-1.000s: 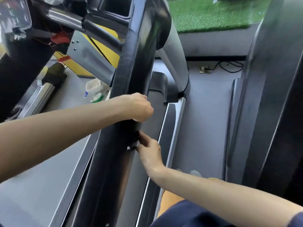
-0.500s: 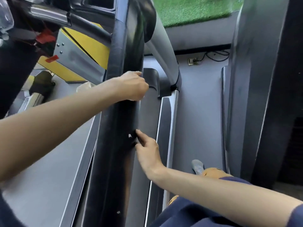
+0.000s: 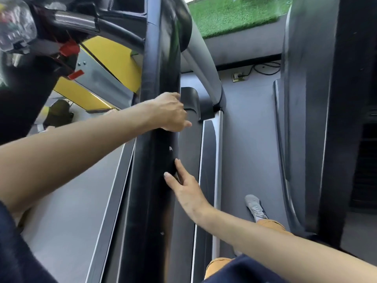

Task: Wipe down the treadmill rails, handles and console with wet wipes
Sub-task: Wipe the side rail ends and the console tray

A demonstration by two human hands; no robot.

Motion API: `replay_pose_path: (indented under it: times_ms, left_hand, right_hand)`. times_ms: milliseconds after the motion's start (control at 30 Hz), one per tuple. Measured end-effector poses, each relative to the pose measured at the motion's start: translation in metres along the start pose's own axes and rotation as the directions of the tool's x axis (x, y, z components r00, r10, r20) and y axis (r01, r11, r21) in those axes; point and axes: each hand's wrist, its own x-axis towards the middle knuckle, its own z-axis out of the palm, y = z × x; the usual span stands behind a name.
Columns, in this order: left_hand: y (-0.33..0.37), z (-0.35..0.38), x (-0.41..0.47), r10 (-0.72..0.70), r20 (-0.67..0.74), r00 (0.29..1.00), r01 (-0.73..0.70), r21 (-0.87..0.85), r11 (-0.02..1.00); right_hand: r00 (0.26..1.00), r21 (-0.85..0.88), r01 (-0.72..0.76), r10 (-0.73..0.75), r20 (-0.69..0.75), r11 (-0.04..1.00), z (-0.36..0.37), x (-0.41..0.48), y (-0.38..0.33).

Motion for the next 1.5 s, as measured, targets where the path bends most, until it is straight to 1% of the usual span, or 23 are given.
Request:
replay_pose_path:
  times_ms: [100,167,300,400,467,500,567,600,667,700,733,800,833,867,967,1033,1133,1233,1267,1333,1400,1467,1500]
  left_hand:
    - [0.050,0.013,-0.035,0.225,0.170,0.960,-0.220,-0.045,0.974]
    - [0.055,0.010,-0.044,0.267,0.155,0.951,-0.269,-0.006,0.963]
    - [0.002,-0.008,-0.020,0.057,-0.119,0.991,-0.045,0.104,0.994]
    - [-0.030,-0.005,-0.026,-0.097,-0.251,0.963,0.098,-0.009,0.995]
    - [-0.022,0.002,-0.041,-0.007,-0.289,0.957,-0.008,-0.048,0.999]
    - [-0.009,0.006,-0.051,0.103,-0.273,0.957,-0.118,-0.041,0.992]
    - [0.012,0.011,-0.070,0.275,-0.121,0.954,-0.292,-0.155,0.944]
    - [0.012,0.010,-0.075,0.304,-0.107,0.947,-0.321,-0.225,0.920]
    - [-0.009,0.009,-0.066,0.257,-0.199,0.946,-0.291,-0.170,0.941]
    - [-0.024,0.008,-0.058,0.219,-0.264,0.940,-0.245,-0.072,0.967]
    - [-0.039,0.006,-0.052,0.128,-0.313,0.941,-0.151,-0.052,0.987]
    - [-0.059,0.003,-0.046,-0.071,-0.334,0.940,0.024,-0.143,0.989]
    - [-0.058,0.003,-0.047,-0.116,-0.336,0.935,0.052,-0.192,0.980]
    - [-0.050,0.004,-0.052,-0.103,-0.325,0.940,0.027,-0.229,0.973]
    - [-0.009,0.013,-0.083,0.140,-0.236,0.962,-0.210,-0.302,0.930]
    - [-0.004,0.015,-0.087,0.217,-0.222,0.951,-0.278,-0.298,0.913]
    - [-0.032,0.008,-0.073,0.078,-0.281,0.956,-0.145,-0.226,0.963]
    - [-0.035,0.007,-0.072,-0.073,-0.341,0.937,-0.015,-0.248,0.969]
    - [-0.023,0.012,-0.079,-0.049,-0.326,0.944,-0.045,-0.273,0.961]
    - [0.015,0.025,-0.101,0.133,-0.266,0.955,-0.217,-0.317,0.923]
    - [0.035,0.031,-0.119,0.322,-0.243,0.915,-0.385,-0.288,0.877]
    - [0.019,0.030,-0.108,0.355,-0.352,0.866,-0.411,-0.098,0.906]
    - [0.005,0.028,-0.100,0.306,-0.408,0.860,-0.335,0.001,0.942]
  right_hand:
    - [0.999,-0.058,0.010,-0.007,0.053,0.998,0.007,-0.005,-0.001]
    - [0.998,-0.100,0.024,-0.017,0.064,0.995,0.010,-0.006,0.001]
    - [0.996,-0.127,0.002,0.009,0.087,0.992,0.008,-0.006,0.006]
    - [0.997,-0.105,0.009,-0.001,0.077,0.994,0.008,-0.006,0.007]
    - [0.998,-0.109,0.014,-0.007,0.065,0.994,0.010,-0.006,0.006]
    - [0.998,-0.111,0.018,-0.011,0.060,0.994,0.010,-0.007,0.006]
    - [0.998,-0.113,0.021,-0.015,0.056,0.993,0.010,-0.007,0.006]
    - [0.998,-0.114,0.020,-0.014,0.059,0.993,0.009,-0.007,0.005]
    - [0.998,-0.120,0.023,-0.015,0.068,0.992,0.008,-0.007,0.005]
    - [0.997,-0.124,0.023,-0.014,0.072,0.992,0.007,-0.007,0.005]
    - [0.997,-0.125,0.022,-0.012,0.076,0.992,0.006,-0.007,0.004]
    - [0.996,-0.124,0.024,-0.014,0.083,0.992,0.005,-0.006,0.004]
    - [0.996,-0.123,0.022,-0.012,0.083,0.992,0.004,-0.005,0.005]
    - [0.997,-0.122,0.019,-0.009,0.081,0.992,0.004,-0.005,0.004]
    - [0.997,-0.106,0.026,-0.018,0.071,0.994,0.006,-0.006,0.006]
    - [0.998,-0.102,0.027,-0.021,0.064,0.994,0.007,-0.006,0.005]
    - [0.998,-0.091,0.034,-0.029,0.052,0.995,0.008,-0.006,0.006]
    - [0.999,-0.102,0.036,-0.032,0.041,0.994,0.007,-0.005,0.006]
    - [0.999,-0.107,0.033,-0.030,0.036,0.994,0.008,-0.006,0.006]
    - [0.998,-0.116,0.061,-0.060,0.013,0.991,0.009,-0.007,0.006]
    - [0.996,-0.124,0.084,-0.086,-0.010,0.989,0.011,-0.008,0.007]
    - [0.998,-0.109,0.054,-0.057,-0.026,0.993,0.013,-0.010,0.008]
    - [0.999,-0.101,0.029,-0.032,-0.028,0.995,0.013,-0.011,0.008]
